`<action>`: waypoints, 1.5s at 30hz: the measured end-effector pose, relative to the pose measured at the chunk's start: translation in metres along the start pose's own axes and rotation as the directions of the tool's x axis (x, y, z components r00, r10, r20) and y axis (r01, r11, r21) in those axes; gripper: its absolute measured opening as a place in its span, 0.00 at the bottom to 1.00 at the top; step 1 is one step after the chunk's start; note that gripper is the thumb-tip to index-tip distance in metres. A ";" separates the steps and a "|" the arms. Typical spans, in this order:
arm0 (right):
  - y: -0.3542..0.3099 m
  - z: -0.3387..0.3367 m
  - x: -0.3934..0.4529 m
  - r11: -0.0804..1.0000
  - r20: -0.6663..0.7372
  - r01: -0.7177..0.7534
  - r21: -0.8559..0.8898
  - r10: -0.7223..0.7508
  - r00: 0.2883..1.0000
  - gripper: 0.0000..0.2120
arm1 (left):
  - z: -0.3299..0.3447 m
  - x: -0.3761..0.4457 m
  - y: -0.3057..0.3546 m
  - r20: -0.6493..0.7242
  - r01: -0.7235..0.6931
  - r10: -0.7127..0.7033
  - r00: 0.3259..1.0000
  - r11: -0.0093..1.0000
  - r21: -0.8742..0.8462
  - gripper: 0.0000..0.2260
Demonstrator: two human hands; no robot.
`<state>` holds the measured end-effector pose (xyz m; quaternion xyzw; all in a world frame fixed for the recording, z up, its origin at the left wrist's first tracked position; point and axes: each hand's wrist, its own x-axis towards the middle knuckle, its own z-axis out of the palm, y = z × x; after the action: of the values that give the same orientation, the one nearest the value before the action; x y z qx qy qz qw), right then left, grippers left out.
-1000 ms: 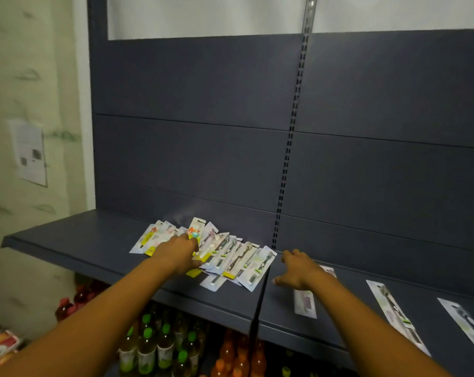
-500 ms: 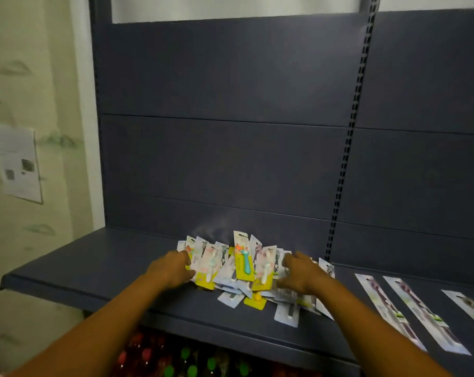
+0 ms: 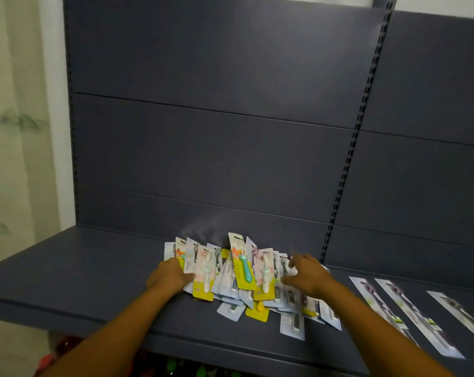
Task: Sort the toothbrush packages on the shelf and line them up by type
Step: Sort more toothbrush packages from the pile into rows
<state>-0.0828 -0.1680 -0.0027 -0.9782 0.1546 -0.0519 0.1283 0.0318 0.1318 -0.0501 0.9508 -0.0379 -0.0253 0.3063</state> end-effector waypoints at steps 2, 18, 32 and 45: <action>0.002 0.001 0.000 1.000 -0.019 -0.013 0.008 0.013 1.000 0.24 | 0.003 0.006 -0.001 0.018 0.015 -0.014 1.000 0.998 -0.068 0.17; 0.027 -0.012 -0.009 0.986 -0.062 -0.140 0.091 0.146 0.987 0.15 | -0.021 -0.004 -0.008 -0.102 -0.078 0.000 0.995 0.657 -0.750 0.06; 0.002 0.036 -0.007 0.977 -0.004 -0.193 -0.095 0.194 0.981 0.25 | -0.003 -0.074 0.029 -0.129 -0.319 0.361 0.924 0.536 -0.782 0.12; 0.004 0.021 -0.009 0.864 -0.141 -0.213 0.456 0.306 0.941 0.16 | 0.015 -0.090 0.052 -0.193 -0.391 0.437 0.879 0.427 -0.815 0.16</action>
<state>-0.0895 -0.1638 -0.0249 -0.8839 0.2827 -0.1692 0.3318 -0.0618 0.0887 -0.0298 0.6474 -0.2602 0.0129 0.7162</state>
